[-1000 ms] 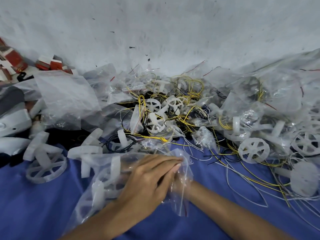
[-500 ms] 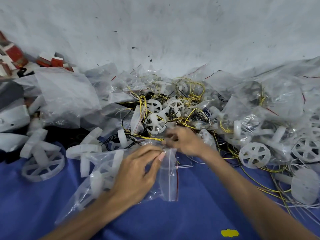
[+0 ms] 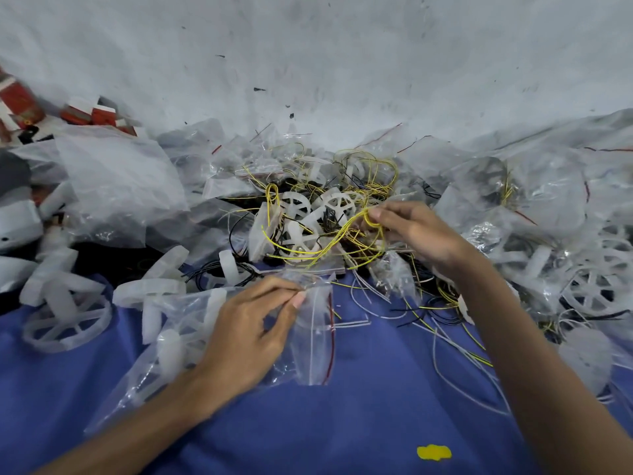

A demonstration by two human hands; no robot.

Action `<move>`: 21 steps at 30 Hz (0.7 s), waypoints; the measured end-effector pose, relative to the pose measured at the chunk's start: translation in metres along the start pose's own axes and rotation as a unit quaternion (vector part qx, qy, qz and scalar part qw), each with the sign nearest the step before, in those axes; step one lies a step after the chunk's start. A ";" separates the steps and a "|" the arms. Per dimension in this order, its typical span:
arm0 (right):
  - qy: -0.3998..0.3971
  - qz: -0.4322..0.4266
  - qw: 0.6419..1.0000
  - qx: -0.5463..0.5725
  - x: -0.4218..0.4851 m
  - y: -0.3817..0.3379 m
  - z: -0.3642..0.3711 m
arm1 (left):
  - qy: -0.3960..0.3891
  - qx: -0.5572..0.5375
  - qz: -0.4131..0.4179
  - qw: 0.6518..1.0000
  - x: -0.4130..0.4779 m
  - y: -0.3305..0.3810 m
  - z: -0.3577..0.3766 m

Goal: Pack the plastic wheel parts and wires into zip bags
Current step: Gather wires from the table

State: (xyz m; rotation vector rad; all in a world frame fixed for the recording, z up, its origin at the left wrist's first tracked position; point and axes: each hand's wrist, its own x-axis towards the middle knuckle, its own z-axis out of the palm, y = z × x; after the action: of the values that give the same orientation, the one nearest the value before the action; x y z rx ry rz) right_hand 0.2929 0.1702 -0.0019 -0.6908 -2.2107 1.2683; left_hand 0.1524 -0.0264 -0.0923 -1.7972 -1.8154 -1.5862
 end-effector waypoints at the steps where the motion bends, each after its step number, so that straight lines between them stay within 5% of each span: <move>1: 0.003 -0.004 0.999 0.049 0.000 -0.001 -0.001 | -0.001 0.000 -0.005 1.000 0.000 0.000 0.000; 5: 0.009 -0.036 0.971 0.235 -0.003 -0.010 -0.006 | 0.009 0.003 -0.024 1.000 0.001 0.002 -0.002; 10: -0.010 -0.074 0.940 0.334 -0.003 -0.017 -0.007 | 0.037 0.002 -0.043 0.998 0.004 0.005 -0.006; 21: 0.014 -0.060 0.921 0.384 0.001 -0.004 -0.007 | 0.036 -0.007 -0.042 0.998 0.004 0.009 -0.009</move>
State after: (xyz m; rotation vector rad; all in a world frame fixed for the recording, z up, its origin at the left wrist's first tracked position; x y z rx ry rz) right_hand 0.2960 0.1729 0.0050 -0.2477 -1.4918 1.8574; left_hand 0.1528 -0.0325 -0.0803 -1.6668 -1.8746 -1.6748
